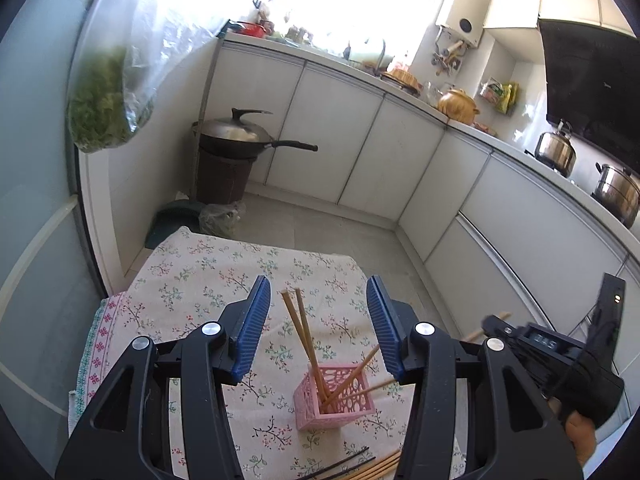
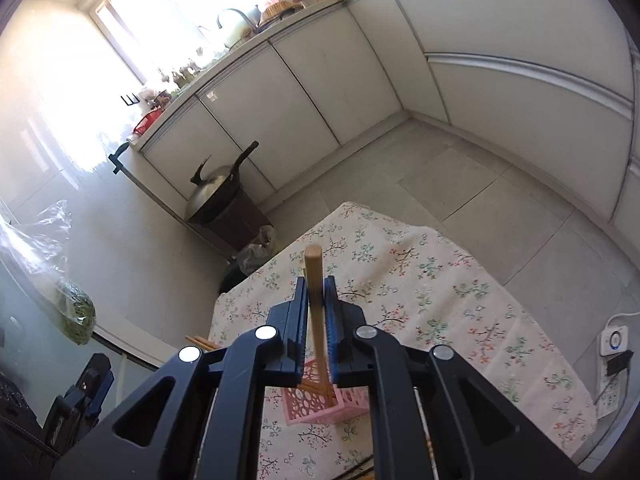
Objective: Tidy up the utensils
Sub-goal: 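Lift chopsticks over the pink holder and release them inside with both tools, then move both open tools back down to the remaining chopsticks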
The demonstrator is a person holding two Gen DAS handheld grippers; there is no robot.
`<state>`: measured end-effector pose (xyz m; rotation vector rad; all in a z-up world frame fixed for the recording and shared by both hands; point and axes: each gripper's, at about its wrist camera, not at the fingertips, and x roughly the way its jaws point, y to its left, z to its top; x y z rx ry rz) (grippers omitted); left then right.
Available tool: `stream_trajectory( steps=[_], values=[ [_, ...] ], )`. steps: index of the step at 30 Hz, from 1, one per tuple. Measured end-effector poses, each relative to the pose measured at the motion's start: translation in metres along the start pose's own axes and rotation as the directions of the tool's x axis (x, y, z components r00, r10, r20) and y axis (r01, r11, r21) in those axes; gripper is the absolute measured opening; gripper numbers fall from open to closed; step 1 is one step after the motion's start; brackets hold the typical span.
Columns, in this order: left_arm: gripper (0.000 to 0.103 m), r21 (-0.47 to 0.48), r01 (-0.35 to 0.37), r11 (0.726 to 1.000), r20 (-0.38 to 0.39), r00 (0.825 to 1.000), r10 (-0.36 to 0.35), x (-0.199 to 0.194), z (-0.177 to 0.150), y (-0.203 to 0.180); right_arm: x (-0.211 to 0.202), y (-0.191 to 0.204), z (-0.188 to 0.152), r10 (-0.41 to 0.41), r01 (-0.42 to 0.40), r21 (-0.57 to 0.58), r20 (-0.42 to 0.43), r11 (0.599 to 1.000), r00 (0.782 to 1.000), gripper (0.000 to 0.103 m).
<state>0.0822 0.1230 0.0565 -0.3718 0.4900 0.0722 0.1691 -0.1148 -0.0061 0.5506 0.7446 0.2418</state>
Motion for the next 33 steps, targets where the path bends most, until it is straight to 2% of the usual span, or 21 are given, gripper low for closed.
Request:
stream_trajectory(
  steps=[3, 7, 12, 14, 15, 19, 21, 23, 27, 28, 33],
  values=[
    [0.049, 0.022, 0.009, 1.000, 0.007, 1.000, -0.009, -0.003, -0.001, -0.006, 0.002, 0.002, -0.002, 0.031, -0.031, 0.005, -0.001, 1.000, 1.000, 0.012],
    [0.050, 0.047, 0.024, 0.999, 0.009, 1.000, -0.025, -0.006, -0.004, -0.017, -0.022, 0.011, -0.003, 0.034, -0.031, -0.051, 0.058, 0.998, 0.998, 0.014],
    [0.054, 0.102, 0.014, 0.995, 0.023, 1.000, -0.016, -0.010, -0.012, -0.035, -0.049, 0.023, -0.014, -0.011, 0.030, -0.156, 0.119, 0.987, 0.993, 0.018],
    [0.061, 0.126, 0.004, 0.992, 0.034, 0.999, -0.008, -0.013, -0.016, -0.042, -0.057, 0.027, -0.020, -0.030, 0.060, -0.200, 0.150, 0.978, 0.988, 0.030],
    [0.062, 0.137, -0.001, 0.991, 0.040, 0.999, -0.004, -0.014, -0.018, -0.045, -0.061, 0.029, -0.022, -0.035, 0.069, -0.214, 0.161, 0.974, 0.986, 0.033],
    [0.069, 0.183, -0.028, 0.983, 0.064, 0.998, 0.017, -0.018, -0.024, -0.055, -0.072, 0.035, -0.033, -0.060, 0.116, -0.276, 0.201, 0.954, 0.978, 0.035],
    [0.072, 0.187, -0.028, 0.982, 0.068, 0.998, 0.016, -0.020, -0.027, -0.057, -0.076, 0.036, -0.038, -0.071, 0.133, -0.293, 0.213, 0.947, 0.974, 0.039],
    [0.076, 0.191, -0.032, 0.981, 0.075, 0.997, 0.018, -0.023, -0.028, -0.059, -0.080, 0.035, -0.041, -0.079, 0.146, -0.302, 0.224, 0.942, 0.971, 0.048],
    [0.082, 0.200, -0.044, 0.979, 0.082, 0.996, 0.028, -0.025, -0.031, -0.061, -0.087, 0.029, -0.046, -0.104, 0.178, -0.307, 0.244, 0.935, 0.964, 0.054],
    [0.084, 0.200, -0.046, 0.979, 0.084, 0.996, 0.030, -0.026, -0.033, -0.060, -0.089, 0.026, -0.046, -0.110, 0.184, -0.301, 0.245, 0.936, 0.963, 0.058],
    [0.093, 0.216, -0.055, 0.975, 0.081, 0.996, 0.039, -0.026, -0.039, -0.063, -0.089, 0.011, -0.050, -0.164, 0.226, -0.276, 0.230, 0.934, 0.959, 0.067]
  ],
)
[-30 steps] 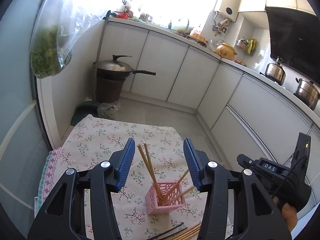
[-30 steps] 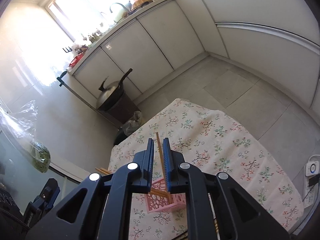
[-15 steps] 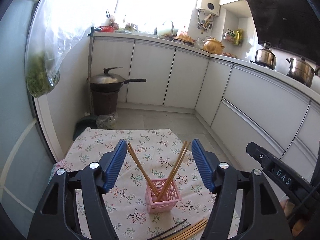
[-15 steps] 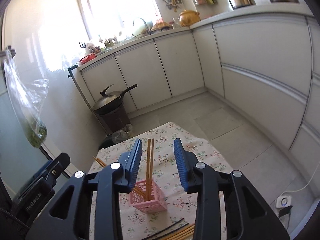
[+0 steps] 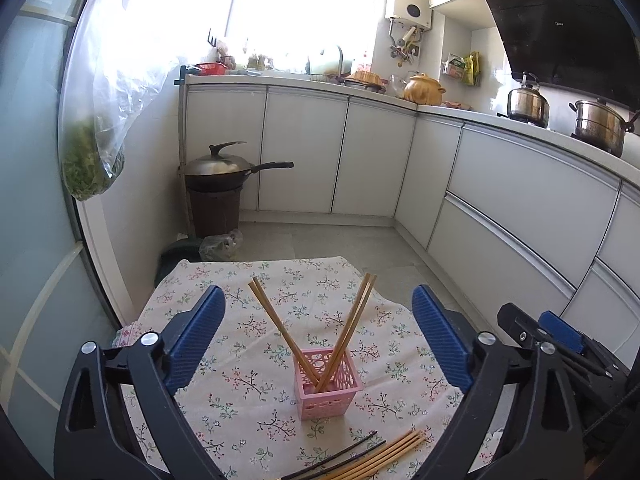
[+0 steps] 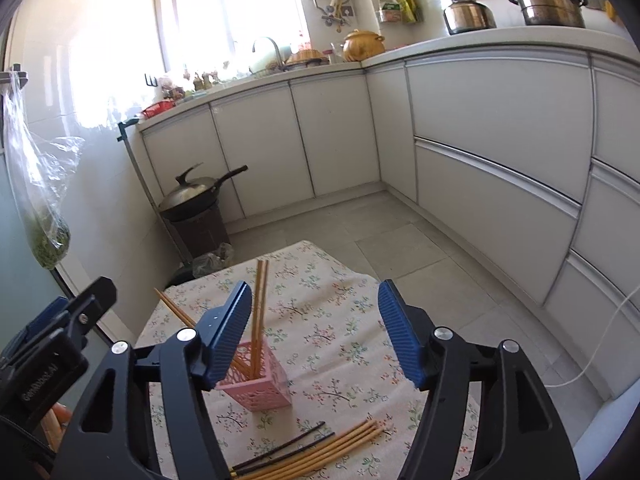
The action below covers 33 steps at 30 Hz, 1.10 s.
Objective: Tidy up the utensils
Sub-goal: 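Move both open tools back down to the remaining chopsticks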
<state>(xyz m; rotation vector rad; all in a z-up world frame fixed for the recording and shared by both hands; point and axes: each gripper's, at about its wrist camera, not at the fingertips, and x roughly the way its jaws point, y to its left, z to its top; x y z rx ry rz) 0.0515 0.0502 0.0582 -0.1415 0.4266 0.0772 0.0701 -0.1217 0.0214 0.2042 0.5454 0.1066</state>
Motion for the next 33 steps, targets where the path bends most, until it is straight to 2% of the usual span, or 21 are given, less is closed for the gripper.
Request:
stream_trajectory(
  steps=[3, 5, 8, 14, 17, 18, 22, 23, 24, 25, 28, 29, 31, 33],
  values=[
    [0.096, 0.018, -0.003, 1.000, -0.009, 1.000, 0.003, 0.000, -0.004, -0.003, 0.002, -0.008, -0.005, -0.023, 0.023, 0.013, -0.016, 1.000, 1.000, 0.076],
    [0.096, 0.029, -0.001, 1.000, -0.021, 1.000, 0.002, 0.002, -0.007, -0.005, 0.001, -0.015, -0.008, -0.036, 0.037, 0.032, -0.014, 0.999, 0.999, 0.087],
    [0.096, 0.041, 0.002, 0.999, -0.047, 0.999, 0.000, 0.006, -0.010, -0.008, -0.002, -0.030, -0.013, -0.051, 0.052, 0.073, -0.019, 0.996, 0.999, 0.095],
    [0.096, 0.106, 0.053, 0.993, -0.194, 0.980, -0.032, 0.033, -0.027, -0.021, -0.014, -0.068, -0.035, -0.073, 0.083, 0.146, -0.072, 0.986, 0.995, 0.096],
    [0.096, 0.144, 0.132, 0.981, -0.287, 0.954, -0.086, 0.045, -0.040, -0.035, -0.017, -0.092, -0.054, -0.071, 0.099, 0.212, -0.136, 0.972, 0.988, 0.096],
    [0.096, 0.151, 0.166, 0.974, -0.321, 0.941, -0.111, 0.049, -0.044, -0.040, -0.017, -0.100, -0.061, -0.066, 0.103, 0.240, -0.158, 0.965, 0.985, 0.096],
    [0.096, 0.166, 0.320, 0.933, -0.476, 0.854, -0.208, 0.067, -0.067, -0.071, -0.022, -0.139, -0.089, -0.032, 0.128, 0.403, -0.238, 0.906, 0.971, 0.096],
    [0.096, 0.174, 0.354, 0.919, -0.517, 0.827, -0.221, 0.072, -0.074, -0.079, -0.024, -0.149, -0.096, -0.028, 0.137, 0.442, -0.245, 0.886, 0.969, 0.096],
    [0.096, 0.182, 0.398, 0.899, -0.569, 0.788, -0.234, 0.079, -0.083, -0.091, -0.027, -0.157, -0.101, -0.027, 0.146, 0.469, -0.251, 0.871, 0.968, 0.096],
    [0.096, 0.183, 0.429, 0.885, -0.607, 0.757, -0.241, 0.084, -0.091, -0.099, -0.029, -0.164, -0.106, -0.028, 0.157, 0.495, -0.258, 0.855, 0.966, 0.096],
    [0.096, 0.180, 0.470, 0.864, -0.696, 0.681, -0.225, 0.105, -0.116, -0.122, -0.026, -0.181, -0.120, -0.014, 0.182, 0.546, -0.296, 0.818, 0.955, 0.096],
    [0.095, 0.177, 0.478, 0.860, -0.729, 0.651, -0.212, 0.115, -0.124, -0.129, -0.022, -0.185, -0.124, 0.003, 0.183, 0.554, -0.317, 0.812, 0.948, 0.096],
    [0.094, 0.175, 0.478, 0.861, -0.768, 0.613, -0.184, 0.131, -0.139, -0.138, -0.017, -0.190, -0.129, 0.025, 0.184, 0.572, -0.338, 0.799, 0.941, 0.096],
    [0.088, 0.201, 0.463, 0.863, -0.790, 0.597, -0.137, 0.149, -0.151, -0.143, -0.012, -0.192, -0.133, 0.045, 0.185, 0.572, -0.363, 0.799, 0.931, 0.096]
  ],
)
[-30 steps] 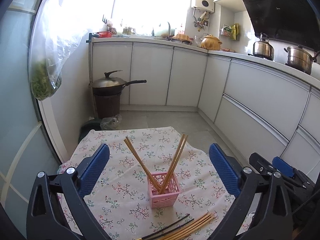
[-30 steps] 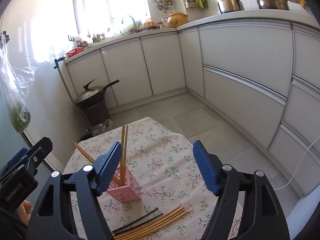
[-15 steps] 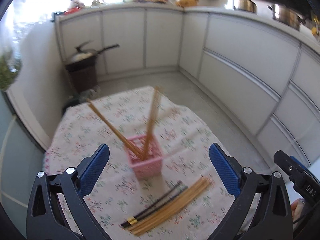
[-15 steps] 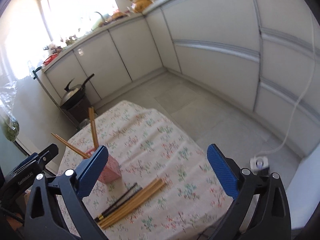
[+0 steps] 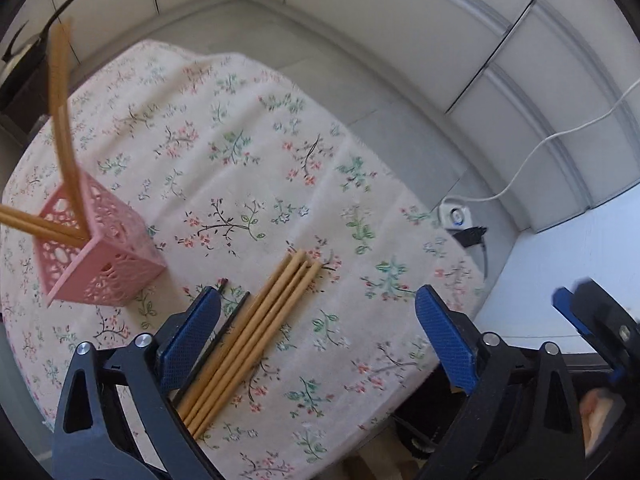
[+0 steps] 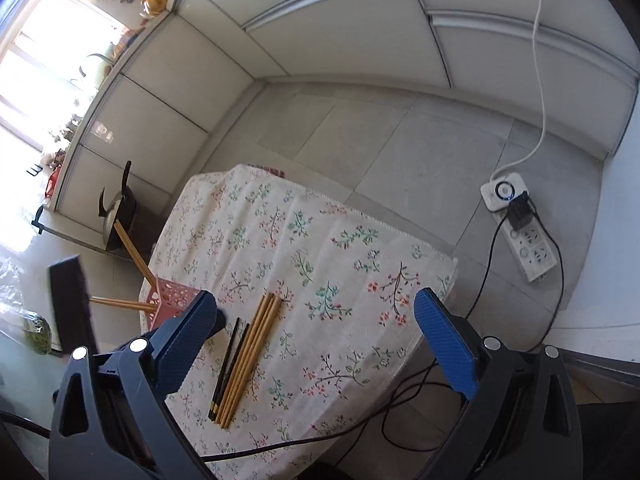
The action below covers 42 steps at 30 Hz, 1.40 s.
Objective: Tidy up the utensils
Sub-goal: 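Move both open tools back down to the remaining chopsticks, then grasp and lift a chopstick with the left tool while the right tool grasps one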
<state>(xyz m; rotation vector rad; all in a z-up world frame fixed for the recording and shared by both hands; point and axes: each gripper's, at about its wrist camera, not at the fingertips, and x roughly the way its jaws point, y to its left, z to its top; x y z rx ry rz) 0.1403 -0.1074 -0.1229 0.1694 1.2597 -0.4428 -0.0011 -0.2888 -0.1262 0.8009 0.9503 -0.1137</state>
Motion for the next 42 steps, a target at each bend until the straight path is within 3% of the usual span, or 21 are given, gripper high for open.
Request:
stream_trajectory(
  steps=[2, 4, 11, 25, 30, 37, 42],
  values=[
    [0.064, 0.011, -0.030, 0.999, -0.050, 0.998, 0.030, 0.017, 0.005, 0.003, 0.007, -0.004, -0.001, -0.003, 0.004, 0.005, -0.029, 1.000, 1.000, 0.096],
    [0.052, 0.017, -0.041, 0.999, -0.091, 0.995, 0.042, 0.032, 0.009, 0.010, 0.013, -0.007, -0.001, -0.010, 0.011, 0.004, -0.061, 1.000, 0.998, 0.096],
    [0.032, 0.044, -0.103, 0.994, -0.129, 0.986, 0.108, 0.058, 0.013, 0.020, 0.021, -0.007, -0.001, 0.000, 0.001, 0.013, -0.098, 1.000, 0.995, 0.096],
    [0.023, 0.066, -0.130, 0.989, -0.160, 0.977, 0.139, 0.078, 0.015, 0.039, 0.034, -0.003, -0.005, -0.008, 0.007, -0.007, -0.156, 1.000, 0.988, 0.096],
    [0.013, 0.084, -0.118, 0.989, -0.153, 0.980, 0.130, 0.082, 0.014, 0.033, 0.037, -0.002, -0.007, -0.015, 0.013, -0.012, -0.172, 1.000, 0.985, 0.096],
    [0.009, 0.081, -0.145, 0.986, -0.068, 0.986, 0.151, 0.069, -0.001, 0.028, 0.055, 0.000, -0.013, -0.019, 0.024, 0.020, -0.234, 1.000, 0.972, 0.096],
    [0.008, 0.075, -0.140, 0.987, 0.027, 0.990, 0.139, 0.023, -0.020, 0.031, 0.079, 0.007, -0.015, -0.023, 0.041, 0.060, -0.274, 0.997, 0.961, 0.096]
  ],
)
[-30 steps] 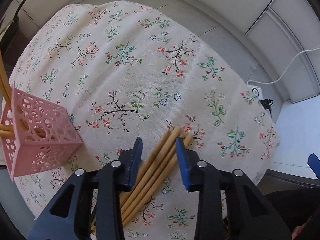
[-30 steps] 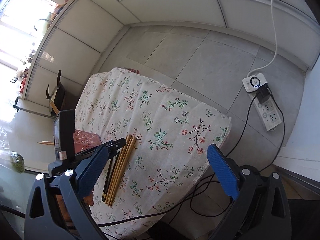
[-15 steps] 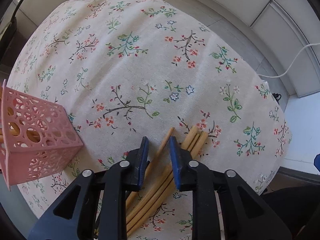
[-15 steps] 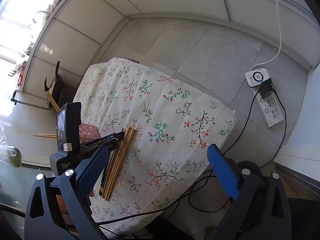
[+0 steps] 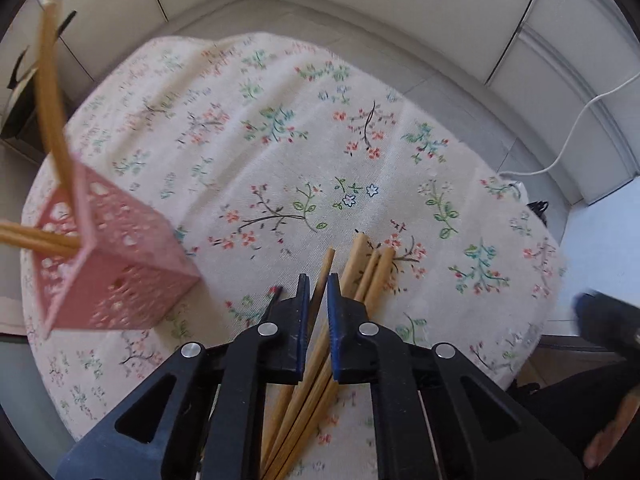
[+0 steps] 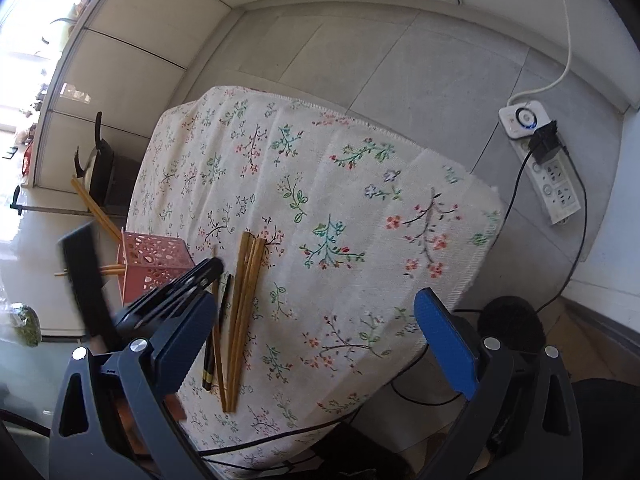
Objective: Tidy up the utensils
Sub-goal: 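Grasp and lift a chopstick with the left tool while the right tool grasps one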
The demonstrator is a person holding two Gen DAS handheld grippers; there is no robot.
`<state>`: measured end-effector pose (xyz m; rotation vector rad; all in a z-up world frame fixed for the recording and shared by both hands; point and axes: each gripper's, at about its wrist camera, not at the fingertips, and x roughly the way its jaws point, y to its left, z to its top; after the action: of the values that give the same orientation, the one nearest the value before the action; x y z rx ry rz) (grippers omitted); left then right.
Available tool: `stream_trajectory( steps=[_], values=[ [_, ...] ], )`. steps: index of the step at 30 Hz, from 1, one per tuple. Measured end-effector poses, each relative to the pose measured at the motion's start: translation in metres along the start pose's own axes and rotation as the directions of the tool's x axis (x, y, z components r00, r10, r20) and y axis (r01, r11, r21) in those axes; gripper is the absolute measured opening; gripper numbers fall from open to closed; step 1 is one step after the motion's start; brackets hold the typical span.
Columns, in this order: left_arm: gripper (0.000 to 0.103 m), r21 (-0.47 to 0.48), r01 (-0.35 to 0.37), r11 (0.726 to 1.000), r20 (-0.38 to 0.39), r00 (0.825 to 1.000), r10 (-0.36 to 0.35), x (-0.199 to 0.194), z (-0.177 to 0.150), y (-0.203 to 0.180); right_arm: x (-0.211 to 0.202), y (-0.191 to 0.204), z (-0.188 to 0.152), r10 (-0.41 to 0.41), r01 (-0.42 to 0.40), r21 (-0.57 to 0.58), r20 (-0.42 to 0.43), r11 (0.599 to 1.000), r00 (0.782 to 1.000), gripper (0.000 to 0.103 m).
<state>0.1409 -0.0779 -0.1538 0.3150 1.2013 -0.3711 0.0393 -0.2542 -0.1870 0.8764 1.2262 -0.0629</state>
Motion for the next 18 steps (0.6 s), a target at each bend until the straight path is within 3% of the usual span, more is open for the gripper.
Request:
stream_trajectory(
  steps=[4, 6, 11, 14, 18],
  values=[
    [0.006, -0.019, 0.003, 1.000, 0.082, 0.997, -0.002, -0.044, -0.018, 0.007, 0.032, 0.016, 0.004, -0.005, 0.007, 0.023, -0.066, 1.000, 0.998, 0.094],
    [0.005, -0.034, 0.012, 0.999, 0.124, 0.992, -0.007, -0.064, -0.029, 0.012, 0.044, 0.027, 0.006, -0.018, 0.020, 0.022, -0.082, 1.000, 0.996, 0.085],
    [0.005, -0.069, 0.030, 0.997, 0.211, 0.977, -0.015, -0.110, -0.060, 0.024, 0.074, 0.059, 0.008, -0.040, 0.037, -0.025, -0.133, 0.999, 0.990, 0.050],
    [0.004, -0.075, 0.042, 0.996, 0.248, 0.968, -0.022, -0.128, -0.071, 0.025, 0.090, 0.068, 0.009, -0.075, 0.071, -0.030, -0.139, 0.997, 0.987, 0.038],
    [0.005, -0.081, 0.047, 0.996, 0.281, 0.959, -0.022, -0.138, -0.076, 0.032, 0.108, 0.075, 0.012, -0.139, 0.135, -0.041, -0.134, 0.990, 0.981, 0.030]
  ],
)
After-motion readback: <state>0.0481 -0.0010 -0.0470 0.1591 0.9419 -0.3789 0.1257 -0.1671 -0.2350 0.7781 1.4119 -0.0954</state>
